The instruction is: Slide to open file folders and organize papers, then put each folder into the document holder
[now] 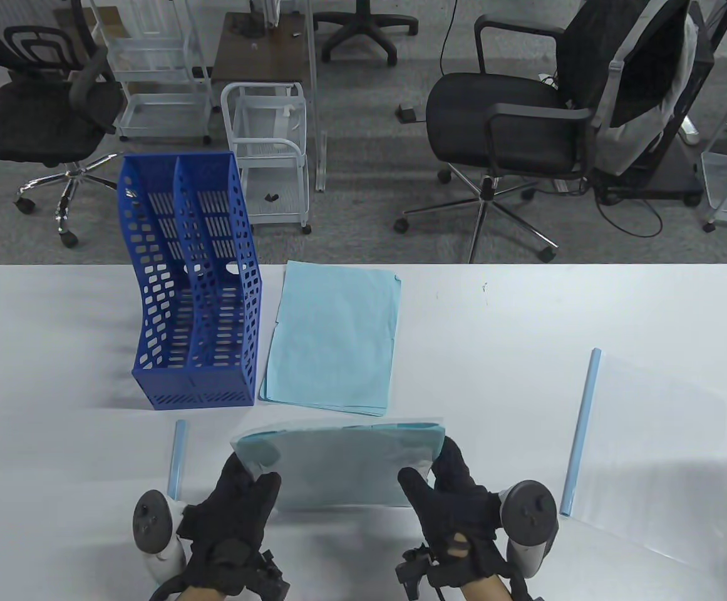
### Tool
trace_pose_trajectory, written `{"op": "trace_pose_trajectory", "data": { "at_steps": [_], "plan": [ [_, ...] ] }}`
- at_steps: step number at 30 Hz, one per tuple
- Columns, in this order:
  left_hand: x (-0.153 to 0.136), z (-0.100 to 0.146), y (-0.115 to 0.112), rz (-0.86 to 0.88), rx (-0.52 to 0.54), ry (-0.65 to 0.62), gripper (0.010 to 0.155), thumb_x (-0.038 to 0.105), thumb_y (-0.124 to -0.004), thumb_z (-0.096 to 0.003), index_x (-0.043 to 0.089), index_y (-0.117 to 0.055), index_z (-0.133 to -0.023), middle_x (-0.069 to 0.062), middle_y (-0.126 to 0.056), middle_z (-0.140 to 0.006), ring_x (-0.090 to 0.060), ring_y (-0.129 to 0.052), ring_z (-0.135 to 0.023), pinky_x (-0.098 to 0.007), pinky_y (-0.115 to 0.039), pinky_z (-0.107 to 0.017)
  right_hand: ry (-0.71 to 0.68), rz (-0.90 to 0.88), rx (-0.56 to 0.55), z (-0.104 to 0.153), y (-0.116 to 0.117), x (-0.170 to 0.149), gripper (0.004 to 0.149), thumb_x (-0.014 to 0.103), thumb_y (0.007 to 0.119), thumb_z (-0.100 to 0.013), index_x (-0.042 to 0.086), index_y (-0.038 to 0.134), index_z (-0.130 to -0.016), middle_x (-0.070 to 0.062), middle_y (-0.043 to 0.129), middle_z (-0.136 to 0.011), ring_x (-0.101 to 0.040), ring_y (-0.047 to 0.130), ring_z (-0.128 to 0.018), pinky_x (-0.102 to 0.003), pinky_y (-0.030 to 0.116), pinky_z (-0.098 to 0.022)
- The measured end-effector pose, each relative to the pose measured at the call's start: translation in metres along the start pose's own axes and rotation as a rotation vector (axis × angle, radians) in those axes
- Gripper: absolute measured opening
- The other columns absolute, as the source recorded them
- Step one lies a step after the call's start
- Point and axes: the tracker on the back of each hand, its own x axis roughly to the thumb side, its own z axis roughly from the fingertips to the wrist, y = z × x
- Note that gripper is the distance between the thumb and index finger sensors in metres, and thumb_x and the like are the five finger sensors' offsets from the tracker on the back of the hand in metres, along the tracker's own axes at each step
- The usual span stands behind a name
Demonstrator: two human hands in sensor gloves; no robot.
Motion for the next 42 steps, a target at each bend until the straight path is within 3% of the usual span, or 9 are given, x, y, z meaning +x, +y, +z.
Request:
{"op": "trace_pose_trajectory", "data": {
  "at_steps": [2, 6, 13, 20, 25, 30, 33, 36, 42],
  "plan": [
    [-0.006, -0.001, -0.001, 0.012, -0.013, 0.014, 0.062, 0.043, -0.085, -0.0466, 0.034, -0.066, -0.104, 0.004, -0.073, -0.108, -0.029, -0.076, -0.101, -0.064, -0.056, -0.077, 0.052, -0.048, -0.023, -0.001, 0.0, -0.01, 0.077, 0.055, 0.084, -0.038, 0.026, 0.051, -0.1, -0.001, 0.062, -0.106, -0.037, 0.069, -0.095, -0.064, 0.051, -0.071],
    [-0.006, -0.003, -0.01, 0.008, -0.047, -0.028, 0.045, 0.035, -0.08, -0.0489, 0.031, -0.081, -0.094, 0.002, -0.088, -0.094, -0.028, -0.091, -0.086, -0.061, -0.067, -0.072, 0.026, -0.111, 0.011, 0.0, 0.008, -0.01, 0.045, 0.044, 0.079, -0.043, 0.032, 0.073, -0.086, 0.006, 0.085, -0.089, -0.029, 0.085, -0.086, -0.058, 0.059, -0.072],
    [-0.005, -0.001, 0.0, -0.001, 0.009, 0.009, 0.063, 0.044, -0.085, -0.0465, 0.034, -0.064, -0.105, 0.004, -0.071, -0.109, -0.029, -0.074, -0.102, -0.064, -0.054, -0.078, 0.009, 0.019, 0.012, 0.0, 0.004, -0.004, 0.077, 0.057, 0.084, -0.038, 0.032, 0.049, -0.102, -0.001, 0.059, -0.108, -0.038, 0.067, -0.096, -0.064, 0.05, -0.072],
    [0.001, -0.002, -0.008, -0.003, -0.034, -0.047, 0.048, 0.037, -0.08, -0.0487, 0.032, -0.077, -0.097, 0.002, -0.085, -0.098, -0.028, -0.088, -0.089, -0.061, -0.064, -0.074, -0.011, -0.067, 0.009, 0.001, 0.012, -0.003, 0.046, 0.043, 0.078, -0.043, 0.032, 0.071, -0.087, 0.005, 0.08, -0.093, -0.029, 0.082, -0.088, -0.057, 0.059, -0.072],
    [-0.005, -0.003, 0.002, -0.029, -0.024, 0.02, 0.067, 0.045, -0.086, -0.0461, 0.035, -0.06, -0.107, 0.004, -0.069, -0.11, -0.03, -0.073, -0.103, -0.064, -0.054, -0.078, 0.039, -0.058, 0.027, -0.002, 0.005, -0.013, 0.079, 0.057, 0.083, -0.037, 0.027, 0.047, -0.101, -0.001, 0.057, -0.108, -0.036, 0.069, -0.095, -0.062, 0.053, -0.073],
    [-0.002, -0.004, -0.006, -0.039, -0.039, -0.028, 0.046, 0.036, -0.079, -0.0495, 0.03, -0.079, -0.095, 0.001, -0.088, -0.094, -0.028, -0.091, -0.084, -0.06, -0.067, -0.072, 0.048, -0.097, 0.002, 0.001, 0.012, -0.014, 0.047, 0.044, 0.08, -0.043, 0.03, 0.07, -0.086, 0.005, 0.084, -0.088, -0.028, 0.086, -0.084, -0.058, 0.06, -0.072],
    [0.007, -0.003, -0.004, -0.04, -0.028, -0.062, 0.049, 0.036, -0.081, -0.0486, 0.032, -0.076, -0.097, 0.002, -0.085, -0.097, -0.028, -0.088, -0.089, -0.061, -0.063, -0.074, -0.038, -0.051, 0.004, 0.001, 0.009, -0.002, 0.05, 0.048, 0.081, -0.041, 0.032, 0.068, -0.087, 0.006, 0.081, -0.091, -0.028, 0.085, -0.086, -0.058, 0.06, -0.072],
    [-0.006, -0.003, 0.005, -0.097, -0.015, 0.046, 0.063, 0.045, -0.085, -0.0466, 0.034, -0.063, -0.105, 0.004, -0.073, -0.108, -0.029, -0.077, -0.1, -0.064, -0.057, -0.077, 0.057, -0.014, 0.033, -0.002, 0.006, -0.013, 0.074, 0.056, 0.084, -0.037, 0.027, 0.054, -0.098, -0.001, 0.065, -0.104, -0.037, 0.073, -0.093, -0.064, 0.053, -0.071],
    [0.004, -0.006, 0.002, -0.033, -0.055, -0.048, 0.048, 0.036, -0.08, -0.0491, 0.031, -0.077, -0.097, 0.002, -0.085, -0.097, -0.029, -0.087, -0.09, -0.061, -0.064, -0.074, -0.015, -0.055, 0.009, 0.001, 0.011, -0.005, 0.045, 0.044, 0.079, -0.042, 0.031, 0.071, -0.085, 0.005, 0.084, -0.089, -0.028, 0.086, -0.084, -0.056, 0.061, -0.072]
  ]
}}
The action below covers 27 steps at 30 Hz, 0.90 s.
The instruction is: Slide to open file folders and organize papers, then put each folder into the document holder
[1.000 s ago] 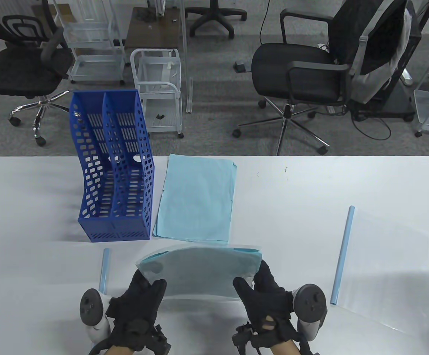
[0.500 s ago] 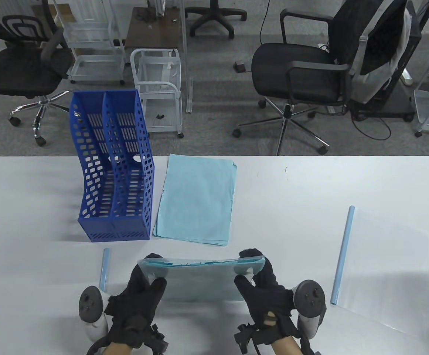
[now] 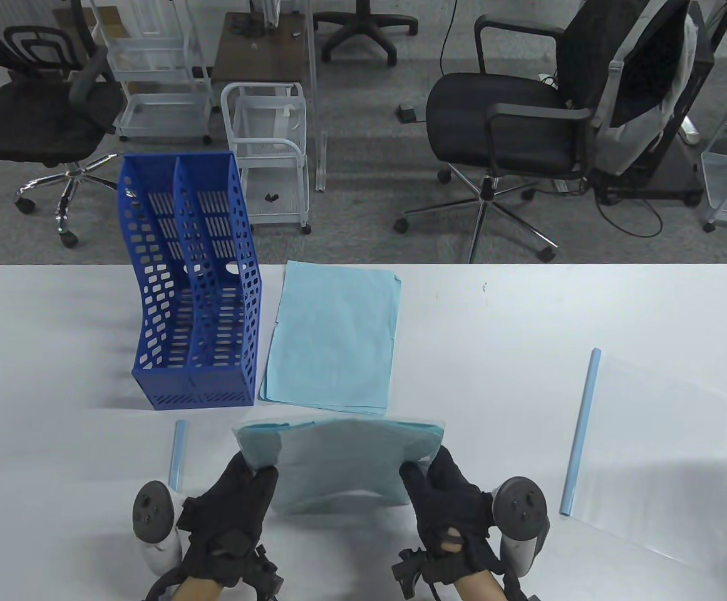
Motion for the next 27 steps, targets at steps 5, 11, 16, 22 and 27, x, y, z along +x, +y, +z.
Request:
{"op": "trace_pose_trajectory", "data": {
  "at_steps": [5, 11, 16, 22, 27],
  "plan": [
    [-0.019, 0.001, 0.0, -0.029, -0.002, 0.108, 0.057, 0.039, -0.082, -0.0483, 0.032, -0.067, -0.103, 0.002, -0.076, -0.105, -0.03, -0.08, -0.097, -0.064, -0.059, -0.076, 0.103, 0.031, 0.053, -0.002, -0.001, -0.014, 0.065, 0.051, 0.083, -0.039, 0.027, 0.059, -0.095, 0.0, 0.07, -0.101, -0.034, 0.079, -0.089, -0.06, 0.058, -0.071],
    [-0.007, 0.001, -0.008, 0.068, 0.0, 0.039, 0.047, 0.034, -0.078, -0.0497, 0.031, -0.077, -0.096, 0.001, -0.086, -0.095, -0.027, -0.091, -0.085, -0.06, -0.067, -0.072, 0.009, -0.026, 0.02, 0.001, 0.003, -0.003, 0.048, 0.045, 0.078, -0.043, 0.03, 0.068, -0.087, 0.005, 0.081, -0.09, -0.028, 0.087, -0.082, -0.056, 0.065, -0.07],
    [-0.009, 0.002, 0.0, 0.016, 0.031, 0.022, 0.051, 0.038, -0.081, -0.0489, 0.035, -0.075, -0.099, 0.006, -0.084, -0.101, -0.027, -0.086, -0.094, -0.062, -0.062, -0.075, 0.005, 0.067, -0.013, 0.0, -0.003, -0.003, 0.048, 0.041, 0.08, -0.042, 0.029, 0.07, -0.088, 0.002, 0.082, -0.092, -0.032, 0.085, -0.083, -0.059, 0.063, -0.069],
    [-0.003, 0.003, -0.007, 0.046, 0.025, -0.019, 0.045, 0.035, -0.081, -0.0486, 0.033, -0.082, -0.094, 0.004, -0.09, -0.093, -0.026, -0.093, -0.083, -0.059, -0.068, -0.072, -0.034, -0.06, 0.014, 0.002, 0.002, 0.003, 0.044, 0.039, 0.078, -0.043, 0.033, 0.072, -0.086, 0.006, 0.085, -0.089, -0.026, 0.089, -0.081, -0.054, 0.067, -0.07],
    [-0.017, 0.005, 0.001, -0.039, 0.091, 0.06, 0.045, 0.037, -0.083, -0.0481, 0.034, -0.082, -0.093, 0.005, -0.092, -0.092, -0.026, -0.093, -0.085, -0.061, -0.065, -0.073, 0.032, 0.013, -0.005, 0.001, 0.0, -0.009, 0.048, 0.043, 0.082, -0.041, 0.031, 0.073, -0.087, 0.004, 0.084, -0.091, -0.03, 0.086, -0.084, -0.058, 0.063, -0.07]
  ]
}}
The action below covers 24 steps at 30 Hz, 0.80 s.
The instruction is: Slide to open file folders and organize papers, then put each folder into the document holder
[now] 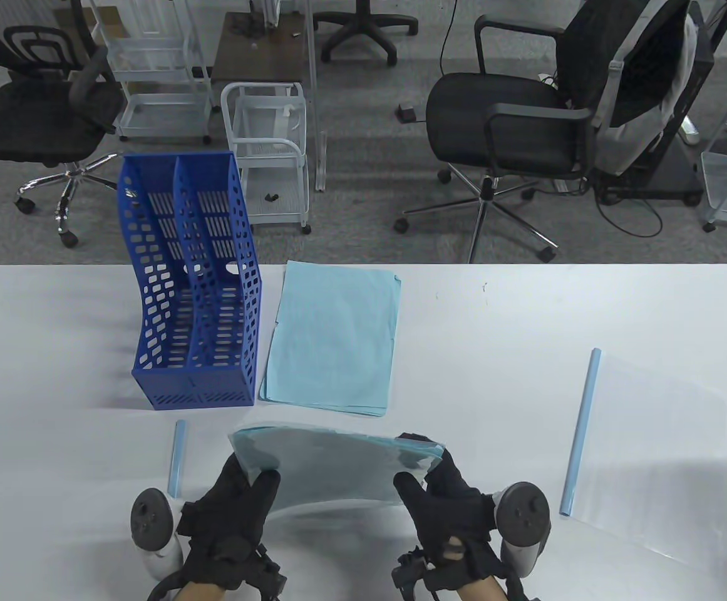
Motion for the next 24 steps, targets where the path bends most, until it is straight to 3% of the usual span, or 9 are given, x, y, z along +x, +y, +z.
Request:
{"op": "trace_pose_trajectory", "data": {
  "at_steps": [1, 3, 5, 7, 9, 12, 15, 18, 24],
  "plan": [
    [0.002, -0.003, -0.003, 0.053, -0.033, -0.017, 0.044, 0.035, -0.084, -0.0477, 0.032, -0.086, -0.091, 0.003, -0.094, -0.09, -0.027, -0.095, -0.082, -0.059, -0.068, -0.071, 0.009, -0.039, -0.011, 0.001, 0.001, -0.004, 0.043, 0.041, 0.081, -0.041, 0.031, 0.078, -0.083, 0.005, 0.09, -0.085, -0.027, 0.091, -0.079, -0.057, 0.066, -0.069],
    [0.01, -0.003, -0.005, 0.049, -0.09, -0.049, 0.045, 0.036, -0.082, -0.0488, 0.032, -0.083, -0.093, 0.004, -0.091, -0.093, -0.027, -0.093, -0.085, -0.059, -0.067, -0.072, -0.012, -0.096, -0.019, 0.002, 0.001, 0.003, 0.042, 0.039, 0.081, -0.042, 0.031, 0.077, -0.083, 0.004, 0.089, -0.085, -0.027, 0.091, -0.079, -0.056, 0.066, -0.07],
    [0.015, -0.001, -0.002, 0.018, -0.069, -0.042, 0.053, 0.04, -0.084, -0.0479, 0.033, -0.075, -0.099, 0.003, -0.084, -0.1, -0.027, -0.087, -0.093, -0.061, -0.062, -0.076, -0.072, -0.04, -0.017, 0.002, -0.003, 0.012, 0.044, 0.041, 0.08, -0.042, 0.033, 0.074, -0.085, 0.006, 0.086, -0.088, -0.026, 0.088, -0.083, -0.055, 0.064, -0.071],
    [0.007, 0.001, 0.001, -0.024, -0.012, -0.003, 0.06, 0.042, -0.086, -0.0465, 0.035, -0.068, -0.104, 0.005, -0.078, -0.106, -0.027, -0.081, -0.098, -0.062, -0.058, -0.077, -0.058, 0.005, -0.018, 0.001, -0.005, 0.009, 0.062, 0.05, 0.084, -0.039, 0.029, 0.064, -0.093, 0.002, 0.075, -0.099, -0.032, 0.081, -0.088, -0.06, 0.059, -0.071],
    [-0.003, 0.002, -0.004, 0.03, 0.001, 0.035, 0.063, 0.042, -0.087, -0.0456, 0.034, -0.066, -0.104, 0.003, -0.075, -0.107, -0.029, -0.079, -0.1, -0.064, -0.055, -0.078, 0.014, -0.037, -0.005, 0.0, -0.002, -0.004, 0.067, 0.052, 0.084, -0.039, 0.028, 0.059, -0.096, 0.0, 0.07, -0.101, -0.034, 0.075, -0.092, -0.062, 0.054, -0.072],
    [-0.002, 0.001, -0.013, 0.042, -0.043, 0.019, 0.056, 0.04, -0.085, -0.0472, 0.034, -0.07, -0.101, 0.004, -0.079, -0.104, -0.029, -0.077, -0.099, -0.065, -0.051, -0.078, 0.026, -0.061, 0.018, 0.0, 0.006, -0.006, 0.061, 0.05, 0.084, -0.039, 0.029, 0.062, -0.092, 0.002, 0.074, -0.097, -0.033, 0.075, -0.092, -0.062, 0.049, -0.073],
    [0.0, 0.001, -0.017, 0.03, -0.017, 0.001, 0.05, 0.037, -0.081, -0.0483, 0.033, -0.074, -0.098, 0.003, -0.083, -0.098, -0.028, -0.084, -0.091, -0.063, -0.057, -0.076, -0.008, 0.023, 0.014, 0.001, 0.009, -0.001, 0.053, 0.048, 0.081, -0.041, 0.031, 0.064, -0.088, 0.006, 0.078, -0.092, -0.029, 0.077, -0.091, -0.06, 0.05, -0.074],
    [0.003, 0.002, -0.02, 0.01, -0.002, -0.01, 0.047, 0.036, -0.08, -0.0489, 0.033, -0.076, -0.095, 0.004, -0.084, -0.096, -0.027, -0.086, -0.088, -0.061, -0.06, -0.075, 0.001, -0.011, 0.021, 0.003, 0.015, -0.001, 0.049, 0.046, 0.077, -0.043, 0.031, 0.063, -0.087, 0.006, 0.077, -0.091, -0.029, 0.078, -0.09, -0.06, 0.05, -0.073],
    [0.013, 0.002, -0.012, -0.028, 0.004, -0.004, 0.043, 0.034, -0.082, -0.048, 0.029, -0.085, -0.091, -0.001, -0.093, -0.085, -0.027, -0.097, -0.072, -0.052, -0.076, -0.066, 0.007, -0.028, 0.013, 0.002, 0.007, 0.005, 0.047, 0.043, 0.075, -0.044, 0.026, 0.065, -0.088, 0.002, 0.081, -0.088, -0.029, 0.09, -0.077, -0.055, 0.069, -0.067]
  ]
}}
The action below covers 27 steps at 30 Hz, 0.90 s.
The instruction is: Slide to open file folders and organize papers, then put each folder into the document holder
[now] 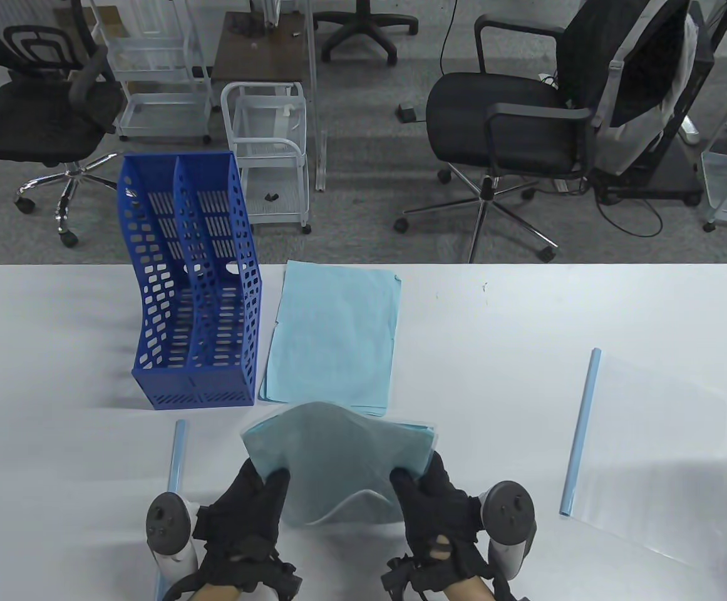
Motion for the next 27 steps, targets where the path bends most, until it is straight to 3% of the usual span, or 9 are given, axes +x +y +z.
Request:
{"op": "trace_pose_trajectory", "data": {
  "at_steps": [8, 10, 12, 14, 16, 18, 20, 23, 27],
  "plan": [
    [-0.005, -0.01, 0.022, -0.152, -0.056, 0.175, 0.044, 0.034, -0.088, -0.045, 0.021, -0.093, -0.086, -0.006, -0.105, -0.069, -0.024, -0.112, -0.05, -0.045, -0.093, -0.046, 0.165, 0.14, -0.046, -0.013, -0.025, -0.01, 0.044, 0.035, 0.089, -0.037, 0.018, 0.087, -0.077, -0.004, 0.104, -0.062, -0.024, 0.107, -0.044, -0.048, 0.087, -0.048],
    [-0.01, -0.011, 0.024, -0.173, -0.103, 0.257, 0.044, 0.034, -0.088, -0.0454, 0.021, -0.092, -0.087, -0.006, -0.104, -0.069, -0.024, -0.112, -0.049, -0.044, -0.093, -0.044, 0.274, 0.254, -0.015, -0.015, -0.027, -0.017, 0.046, 0.037, 0.089, -0.037, 0.017, 0.086, -0.078, -0.004, 0.103, -0.063, -0.025, 0.106, -0.046, -0.049, 0.085, -0.049],
    [-0.01, -0.013, 0.024, -0.257, -0.147, 0.297, 0.044, 0.034, -0.089, -0.0449, 0.021, -0.092, -0.087, -0.007, -0.104, -0.069, -0.024, -0.112, -0.048, -0.045, -0.093, -0.044, 0.367, 0.489, -0.017, -0.012, -0.029, -0.017, 0.066, 0.046, 0.089, -0.037, 0.017, 0.069, -0.093, -0.008, 0.087, -0.086, -0.035, 0.094, -0.069, -0.057, 0.072, -0.061],
    [-0.005, -0.013, 0.018, -0.403, -0.177, 0.291, 0.044, 0.034, -0.089, -0.0451, 0.022, -0.093, -0.087, -0.006, -0.104, -0.069, -0.024, -0.112, -0.047, -0.044, -0.092, -0.044, 0.244, 0.814, -0.124, -0.01, -0.026, -0.008, 0.086, 0.055, 0.087, -0.036, 0.02, 0.047, -0.102, -0.009, 0.062, -0.107, -0.042, 0.071, -0.093, -0.062, 0.057, -0.07],
    [0.0, -0.014, 0.008, -0.516, -0.224, 0.253, 0.043, 0.035, -0.09, -0.0442, 0.023, -0.094, -0.086, -0.006, -0.105, -0.068, -0.023, -0.112, -0.046, -0.044, -0.093, -0.043, 0.017, 1.016, -0.161, -0.009, -0.017, 0.003, 0.093, 0.063, 0.083, -0.034, 0.023, 0.038, -0.104, -0.006, 0.049, -0.113, -0.041, 0.061, -0.1, -0.062, 0.052, -0.072],
    [0.005, -0.013, -0.006, -0.603, -0.314, 0.217, 0.043, 0.036, -0.09, -0.0443, 0.025, -0.094, -0.086, -0.005, -0.105, -0.069, -0.023, -0.112, -0.046, -0.044, -0.093, -0.044, -0.176, 1.021, -0.135, -0.006, -0.003, 0.015, 0.093, 0.067, 0.08, -0.033, 0.028, 0.035, -0.104, -0.002, 0.045, -0.115, -0.037, 0.055, -0.105, -0.06, 0.049, -0.075],
    [0.005, -0.012, -0.016, -0.621, -0.39, 0.201, 0.043, 0.035, -0.09, -0.0442, 0.025, -0.095, -0.086, -0.004, -0.105, -0.069, -0.023, -0.112, -0.048, -0.044, -0.092, -0.045, -0.219, 0.907, -0.088, -0.005, 0.004, 0.018, 0.091, 0.067, 0.08, -0.032, 0.031, 0.038, -0.104, 0.002, 0.052, -0.113, -0.032, 0.06, -0.105, -0.059, 0.052, -0.076],
    [0.002, -0.012, -0.025, -0.613, -0.486, 0.206, 0.043, 0.034, -0.09, -0.0445, 0.024, -0.094, -0.086, -0.005, -0.105, -0.07, -0.024, -0.112, -0.049, -0.045, -0.092, -0.046, -0.144, 0.76, -0.041, -0.008, 0.008, 0.013, 0.067, 0.059, 0.087, -0.033, 0.028, 0.071, -0.091, 0.008, 0.092, -0.083, -0.02, 0.099, -0.067, -0.047, 0.08, -0.063],
    [-0.012, -0.013, -0.026, -0.551, -0.561, 0.358, 0.044, 0.034, -0.088, -0.0459, 0.022, -0.092, -0.088, -0.006, -0.105, -0.072, -0.025, -0.112, -0.051, -0.046, -0.092, -0.047, -0.142, 0.812, -0.08, -0.005, 0.013, 0.011, 0.049, 0.053, 0.093, -0.03, 0.028, 0.087, -0.072, 0.009, 0.102, -0.053, -0.012, 0.103, -0.035, -0.039, 0.09, -0.044]
  ]
}}
